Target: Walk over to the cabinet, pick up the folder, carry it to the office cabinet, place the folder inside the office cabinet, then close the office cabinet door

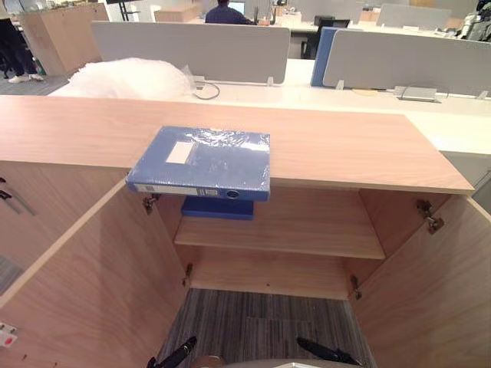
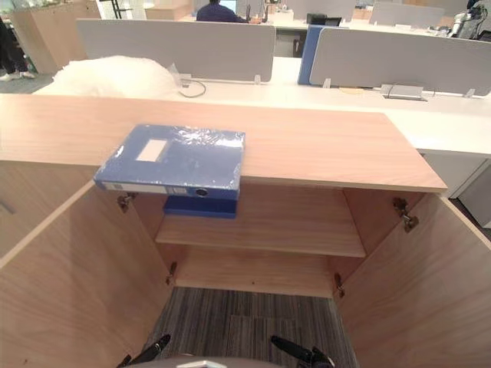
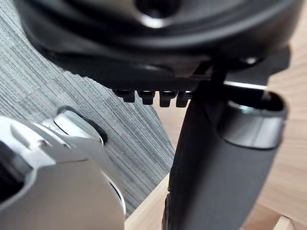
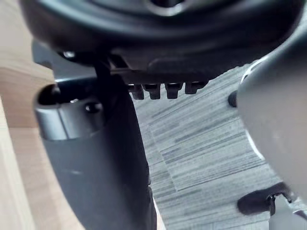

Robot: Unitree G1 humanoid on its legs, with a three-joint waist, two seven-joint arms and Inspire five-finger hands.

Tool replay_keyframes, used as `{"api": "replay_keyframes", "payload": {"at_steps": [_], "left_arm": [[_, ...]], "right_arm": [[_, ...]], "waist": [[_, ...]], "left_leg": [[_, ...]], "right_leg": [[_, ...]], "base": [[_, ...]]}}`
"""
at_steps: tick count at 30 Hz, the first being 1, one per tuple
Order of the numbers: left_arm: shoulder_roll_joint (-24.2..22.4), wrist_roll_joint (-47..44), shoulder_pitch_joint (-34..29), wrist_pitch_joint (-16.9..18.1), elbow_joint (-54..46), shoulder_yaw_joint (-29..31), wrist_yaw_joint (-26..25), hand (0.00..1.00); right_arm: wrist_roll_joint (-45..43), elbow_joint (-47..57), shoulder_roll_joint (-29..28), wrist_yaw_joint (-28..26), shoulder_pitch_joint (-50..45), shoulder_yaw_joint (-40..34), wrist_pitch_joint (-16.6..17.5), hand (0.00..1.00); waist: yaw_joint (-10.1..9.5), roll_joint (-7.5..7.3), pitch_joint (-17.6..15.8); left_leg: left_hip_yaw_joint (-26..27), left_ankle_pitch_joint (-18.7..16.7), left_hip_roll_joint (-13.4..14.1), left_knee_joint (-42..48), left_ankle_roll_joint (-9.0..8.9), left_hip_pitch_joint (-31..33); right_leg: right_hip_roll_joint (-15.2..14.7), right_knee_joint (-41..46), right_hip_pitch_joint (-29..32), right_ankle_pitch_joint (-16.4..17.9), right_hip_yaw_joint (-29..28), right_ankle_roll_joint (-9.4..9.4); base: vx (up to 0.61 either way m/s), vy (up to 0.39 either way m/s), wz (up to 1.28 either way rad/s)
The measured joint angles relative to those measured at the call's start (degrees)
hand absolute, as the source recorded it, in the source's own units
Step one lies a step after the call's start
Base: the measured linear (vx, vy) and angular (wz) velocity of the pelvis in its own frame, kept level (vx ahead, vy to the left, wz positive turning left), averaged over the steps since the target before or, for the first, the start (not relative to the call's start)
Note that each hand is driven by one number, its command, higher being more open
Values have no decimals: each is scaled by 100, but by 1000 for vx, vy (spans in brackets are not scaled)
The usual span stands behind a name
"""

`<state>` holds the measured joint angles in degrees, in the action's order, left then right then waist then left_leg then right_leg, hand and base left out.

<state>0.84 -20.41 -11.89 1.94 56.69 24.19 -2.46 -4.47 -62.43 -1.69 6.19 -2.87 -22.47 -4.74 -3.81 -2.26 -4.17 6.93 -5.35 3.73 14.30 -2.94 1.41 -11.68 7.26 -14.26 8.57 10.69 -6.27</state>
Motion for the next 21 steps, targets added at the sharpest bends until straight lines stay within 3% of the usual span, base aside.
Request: {"api": "replay_keyframes", "payload": {"at_steps": [3, 5, 7, 9, 10, 13, 14, 16, 21], "left_arm": [[31, -238, 7, -2, 103, -243, 70, 100], [-107, -564, 9, -7, 102, -421, 179, 100], [-112, -671, -14, -2, 90, -538, 208, 100], [-21, -727, -53, 5, 26, -617, 208, 100], [82, -754, -104, 7, -162, -752, 205, 100], [181, -781, -173, -12, -835, -1194, 184, 100], [91, -748, -250, -84, -1320, -1382, 189, 100], [-39, -706, -403, -103, -1851, -1515, 180, 100], [-296, 218, -622, -259, -3090, -1953, 174, 100]], "right_arm": [[16, 44, 34, -58, -5, 88, 26, 100], [231, 117, 271, -80, -5, 185, 13, 100], [238, 203, 376, -79, -53, 360, -4, 100], [221, 210, 370, -78, -49, 583, -16, 100], [223, 207, 320, -84, -55, 817, -7, 100], [234, 199, 181, -109, -84, 990, -10, 100], [245, 201, 206, -134, -78, 1087, -38, 100], [237, 211, 249, -80, -79, 1075, -47, 100], [445, 219, 262, -68, -77, 1512, -90, 100]], "waist": [[-13, 58, 34], [-43, 334, -88], [-21, 404, -157], [21, 350, -153], [77, 184, -124], [65, -55, -33], [64, -54, -46], [85, 12, -58], [44, 4, -5]], "left_leg": [[113, 235, -95, -552, 40, -280], [222, 344, -83, -914, 105, -484], [271, 356, -77, -1099, 121, -645], [277, 379, -133, -1191, 142, -707], [175, 387, -193, -1204, 122, -677], [-31, 550, -238, -1410, -34, -511], [-120, 816, -200, -1620, -93, -544], [-238, 1010, -129, -1906, -87, -680], [-470, 1005, 9, -1931, -187, -729]], "right_leg": [[-65, 94, 111, -92, -76, -29], [-85, 957, 648, -90, -390, -29], [-159, 1839, 1095, -69, -515, -2], [-207, 2127, 1258, 156, -509, 110], [-194, 1894, 1155, 272, -527, 113], [-113, 822, 818, 435, -431, -31], [-10, 559, 747, 431, -329, -120], [94, 508, 680, 444, -246, -91], [293, 159, 308, 394, 35, -5]], "base": [[-15, 14, -27], [-65, 52, -44], [-103, 72, -33], [-108, 31, -12], [-94, -16, 10], [-21, -177, 22], [23, -216, 11], [35, -157, 21], [69, -128, 23]]}}
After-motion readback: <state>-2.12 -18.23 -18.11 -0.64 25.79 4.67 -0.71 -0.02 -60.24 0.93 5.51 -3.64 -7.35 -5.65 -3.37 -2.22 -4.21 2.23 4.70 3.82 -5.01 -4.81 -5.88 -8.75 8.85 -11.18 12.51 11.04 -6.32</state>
